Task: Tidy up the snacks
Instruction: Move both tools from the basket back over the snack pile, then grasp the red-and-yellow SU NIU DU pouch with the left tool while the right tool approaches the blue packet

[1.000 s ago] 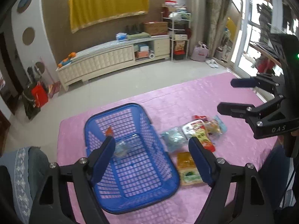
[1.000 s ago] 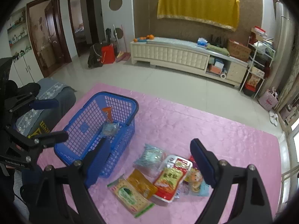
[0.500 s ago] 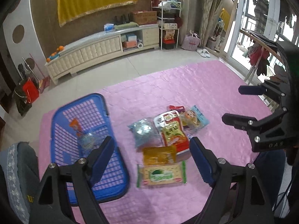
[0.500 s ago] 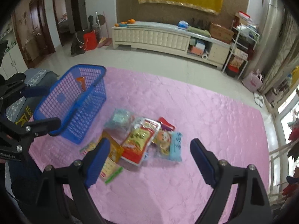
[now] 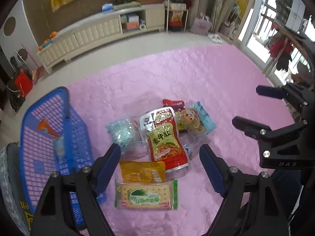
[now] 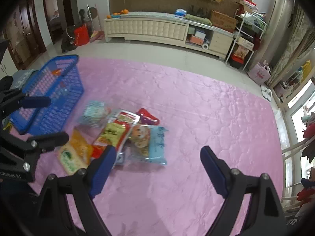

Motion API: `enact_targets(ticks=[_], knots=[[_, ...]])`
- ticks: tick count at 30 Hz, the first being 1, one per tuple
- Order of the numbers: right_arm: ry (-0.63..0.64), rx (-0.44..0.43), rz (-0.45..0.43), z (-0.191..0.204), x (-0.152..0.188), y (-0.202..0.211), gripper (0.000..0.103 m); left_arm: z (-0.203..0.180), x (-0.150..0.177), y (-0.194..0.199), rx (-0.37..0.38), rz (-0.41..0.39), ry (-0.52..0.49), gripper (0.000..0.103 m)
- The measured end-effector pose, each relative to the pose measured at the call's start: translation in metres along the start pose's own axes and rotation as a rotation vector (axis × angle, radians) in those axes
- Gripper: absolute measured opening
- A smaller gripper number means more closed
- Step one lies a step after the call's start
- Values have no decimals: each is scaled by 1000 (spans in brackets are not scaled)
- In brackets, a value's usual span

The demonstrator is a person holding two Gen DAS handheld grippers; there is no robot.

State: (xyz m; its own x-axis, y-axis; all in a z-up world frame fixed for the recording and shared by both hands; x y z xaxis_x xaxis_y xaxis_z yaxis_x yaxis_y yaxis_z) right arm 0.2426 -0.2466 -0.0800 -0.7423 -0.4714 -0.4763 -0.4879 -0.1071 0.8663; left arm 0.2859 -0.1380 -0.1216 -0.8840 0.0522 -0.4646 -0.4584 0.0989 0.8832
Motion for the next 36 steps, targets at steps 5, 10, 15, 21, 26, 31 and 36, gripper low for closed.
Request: enact_targets(ticks=[5, 10, 15, 21, 26, 31, 36], knots=[[-19, -33, 28, -13, 1, -34, 90, -5, -5, -43, -43, 67, 3, 80], [-49, -62, 53, -20, 11, -65, 90, 2, -1, -84, -62, 172, 62, 80], [-52, -72, 74, -21, 16, -80, 90, 2, 1, -115, -49, 230, 79, 80], [-56, -55, 71, -31, 15, -82, 90, -1, -4, -141, -75, 247, 79, 80], [-86, -99, 101, -33, 22, -93, 90, -2, -3, -148, -45, 283, 111, 57], [-108, -103, 111, -39, 26, -91, 90, 6, 0, -135, -37, 255, 131, 41], [-133, -143, 97, -40, 24, -88, 90, 11, 5, -111, -51, 204, 104, 36]])
Point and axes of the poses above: each gripper's, at about its wrist camera, not at the fingertips, and y roughly against the way its jaws point, z to its left, x to its underside, the point moved 4 cm from there along -y, roughly the way its jaws point, and after that the axes turned 9 degrees about y, right-handed, at the moved point
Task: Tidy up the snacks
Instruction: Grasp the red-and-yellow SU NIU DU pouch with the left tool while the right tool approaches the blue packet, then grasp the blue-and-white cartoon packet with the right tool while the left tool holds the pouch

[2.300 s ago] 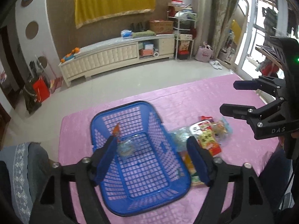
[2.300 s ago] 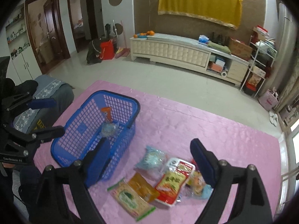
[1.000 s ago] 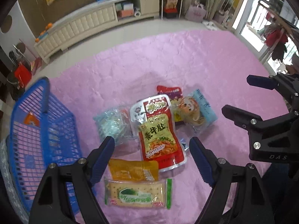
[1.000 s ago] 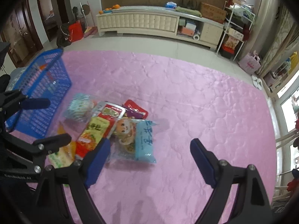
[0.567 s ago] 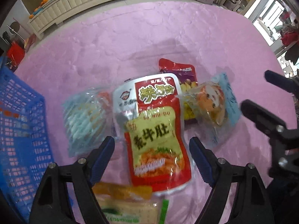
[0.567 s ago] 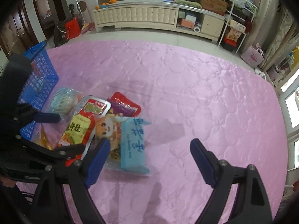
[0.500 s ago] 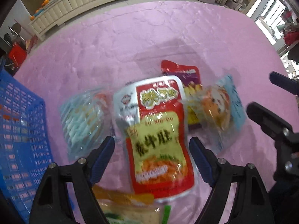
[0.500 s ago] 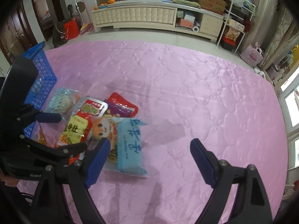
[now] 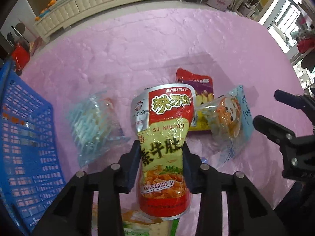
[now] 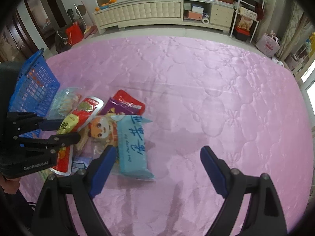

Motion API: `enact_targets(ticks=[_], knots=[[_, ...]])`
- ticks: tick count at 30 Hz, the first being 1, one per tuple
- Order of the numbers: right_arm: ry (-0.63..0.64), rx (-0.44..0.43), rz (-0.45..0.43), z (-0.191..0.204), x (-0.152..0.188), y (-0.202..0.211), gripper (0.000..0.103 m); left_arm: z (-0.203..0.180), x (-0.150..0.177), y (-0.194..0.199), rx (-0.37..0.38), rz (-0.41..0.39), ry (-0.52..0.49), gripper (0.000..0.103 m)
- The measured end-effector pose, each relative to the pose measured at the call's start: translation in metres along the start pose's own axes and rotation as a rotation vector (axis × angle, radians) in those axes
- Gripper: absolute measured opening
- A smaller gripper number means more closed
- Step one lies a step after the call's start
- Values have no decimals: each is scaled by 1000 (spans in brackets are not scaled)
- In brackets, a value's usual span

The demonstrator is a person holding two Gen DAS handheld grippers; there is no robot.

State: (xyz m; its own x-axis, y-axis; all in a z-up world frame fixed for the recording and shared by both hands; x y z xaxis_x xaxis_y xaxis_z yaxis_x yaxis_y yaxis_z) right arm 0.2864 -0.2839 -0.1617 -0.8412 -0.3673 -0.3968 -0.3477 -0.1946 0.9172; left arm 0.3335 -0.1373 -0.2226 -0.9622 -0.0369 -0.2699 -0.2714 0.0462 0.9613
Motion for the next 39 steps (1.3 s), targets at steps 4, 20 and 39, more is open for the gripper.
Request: enact_targets(ticks=[4, 20, 39], knots=[[-4, -29, 11, 7, -4, -5, 90, 9, 2, 23, -15, -60, 0, 35], [45, -50, 78, 42, -19, -36, 90, 20, 10, 47, -49, -130, -24, 35], [32, -58, 35, 46, -7, -23, 69, 15, 34, 68, 6, -188, -48, 35]])
Point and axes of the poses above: each gripper's, at about its wrist camera, not at the fingertips, and y roughly against the way its jaws point, z to its left, x to its underside, the point moved 4 cm from there along -y, roughly the way its jaws point, and after that the axes turned 9 degrees about y, right-handed, at the moved point
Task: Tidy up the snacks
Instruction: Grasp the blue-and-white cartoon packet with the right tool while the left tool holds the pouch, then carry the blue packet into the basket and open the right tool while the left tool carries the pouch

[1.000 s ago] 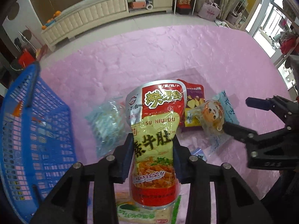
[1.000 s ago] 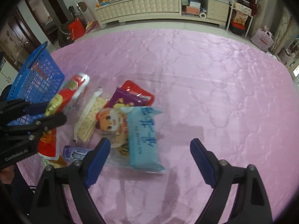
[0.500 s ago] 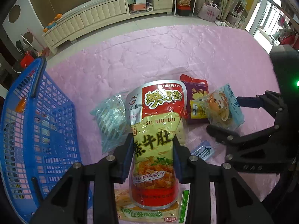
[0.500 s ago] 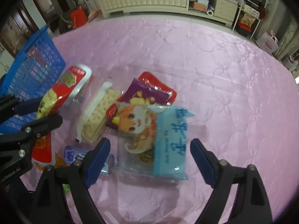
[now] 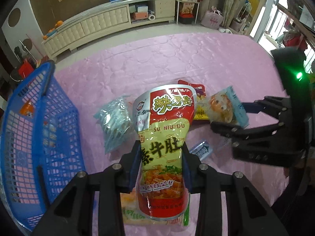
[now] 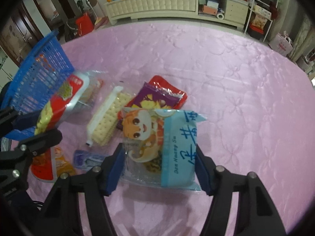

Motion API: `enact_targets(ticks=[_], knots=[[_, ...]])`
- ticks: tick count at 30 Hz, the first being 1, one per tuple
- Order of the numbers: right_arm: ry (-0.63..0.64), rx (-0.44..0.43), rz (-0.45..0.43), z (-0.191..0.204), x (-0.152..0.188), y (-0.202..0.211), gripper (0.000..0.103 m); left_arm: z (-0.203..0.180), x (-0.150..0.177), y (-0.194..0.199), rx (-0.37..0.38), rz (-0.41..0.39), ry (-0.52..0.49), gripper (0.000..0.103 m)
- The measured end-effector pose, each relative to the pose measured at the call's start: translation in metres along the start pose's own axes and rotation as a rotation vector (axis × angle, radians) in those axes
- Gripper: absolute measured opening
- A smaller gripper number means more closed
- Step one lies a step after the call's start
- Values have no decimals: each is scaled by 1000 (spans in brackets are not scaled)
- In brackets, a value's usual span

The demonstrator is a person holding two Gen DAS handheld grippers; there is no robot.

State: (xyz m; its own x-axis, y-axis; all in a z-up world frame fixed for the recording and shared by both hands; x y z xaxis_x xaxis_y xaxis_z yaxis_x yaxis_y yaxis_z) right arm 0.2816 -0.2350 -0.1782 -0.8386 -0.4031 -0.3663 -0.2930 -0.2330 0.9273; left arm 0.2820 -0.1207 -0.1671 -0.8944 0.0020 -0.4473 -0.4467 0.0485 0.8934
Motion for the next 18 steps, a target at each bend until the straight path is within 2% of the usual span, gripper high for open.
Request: enact_targets(ticks=[7, 18], knots=[[55, 33, -65, 23, -6, 56, 69, 18, 6, 44, 42, -65, 41, 35], [185, 38, -164, 88, -26, 133, 69, 64, 13, 123, 63, -180, 51, 34]])
Point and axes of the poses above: each gripper's, at about its wrist camera, not at the fingertips, and y roughly against the way its jaws point, z to its left, x to its underside, the point moved 4 cm from there along -y, roughly the way its jaws point, and after that the axes turned 9 degrees about y, right-handed, at the moved point
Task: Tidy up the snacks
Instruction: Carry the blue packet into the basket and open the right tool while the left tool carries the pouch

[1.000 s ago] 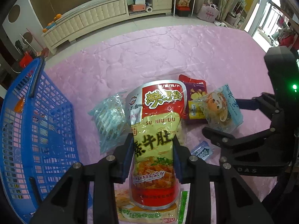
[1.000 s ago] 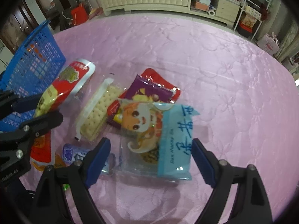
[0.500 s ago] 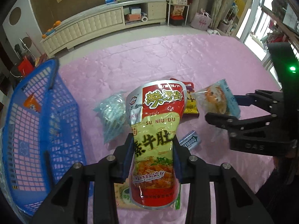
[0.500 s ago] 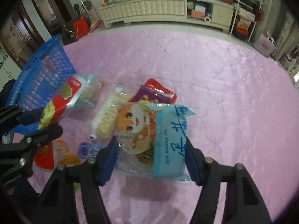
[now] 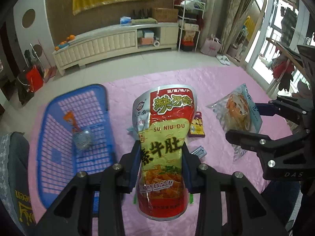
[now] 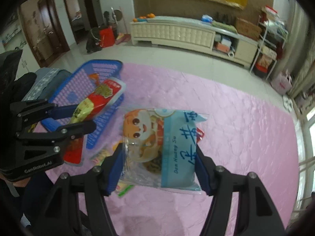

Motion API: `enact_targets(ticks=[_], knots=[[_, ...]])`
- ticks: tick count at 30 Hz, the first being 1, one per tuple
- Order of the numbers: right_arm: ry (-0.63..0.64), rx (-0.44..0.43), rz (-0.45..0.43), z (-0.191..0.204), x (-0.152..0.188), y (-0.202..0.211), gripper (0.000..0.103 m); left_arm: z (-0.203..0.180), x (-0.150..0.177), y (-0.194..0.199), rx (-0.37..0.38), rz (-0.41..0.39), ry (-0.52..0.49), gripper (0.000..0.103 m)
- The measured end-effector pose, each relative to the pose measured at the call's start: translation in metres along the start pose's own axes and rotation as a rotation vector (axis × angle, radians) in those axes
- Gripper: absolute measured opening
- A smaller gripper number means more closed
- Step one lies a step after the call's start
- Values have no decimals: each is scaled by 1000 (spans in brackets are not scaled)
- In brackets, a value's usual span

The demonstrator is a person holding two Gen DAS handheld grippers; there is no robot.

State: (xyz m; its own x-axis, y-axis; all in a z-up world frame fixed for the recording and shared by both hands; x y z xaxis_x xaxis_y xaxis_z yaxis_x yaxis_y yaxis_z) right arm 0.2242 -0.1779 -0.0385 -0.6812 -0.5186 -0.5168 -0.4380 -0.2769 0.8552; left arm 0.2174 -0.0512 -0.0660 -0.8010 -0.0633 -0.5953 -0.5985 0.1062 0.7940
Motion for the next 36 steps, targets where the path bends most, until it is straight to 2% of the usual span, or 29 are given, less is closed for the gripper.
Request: enact_targets(ticks=[8, 20, 29, 36], knots=[[60, -24, -45, 39, -27, 18, 69, 34, 0, 46, -19, -55, -12, 35], [158, -76, -75, 98, -73, -6, 70, 112, 9, 79, -97, -82, 41, 35], [246, -115, -27, 132, -101, -46, 70, 150, 2, 74, -130, -79, 90, 35], [285, -105, 16, 134, -116, -73, 70, 165, -8, 53, -118, -59, 101, 35]])
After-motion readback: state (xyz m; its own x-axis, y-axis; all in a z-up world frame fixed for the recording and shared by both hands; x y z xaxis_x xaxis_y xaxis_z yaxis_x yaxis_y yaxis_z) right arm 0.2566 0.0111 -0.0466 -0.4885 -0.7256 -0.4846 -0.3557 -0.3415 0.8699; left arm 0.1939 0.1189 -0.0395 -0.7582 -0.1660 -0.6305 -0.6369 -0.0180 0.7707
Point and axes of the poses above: each gripper's, at about its wrist camera, not at the fingertips, and y roughly against the way its jaws point, z to its left, x to its underside, the point moved 4 cm from there along -y, roughly the way its jaws point, and after that the axes turned 9 degrees about y, right-handed, at the moved point
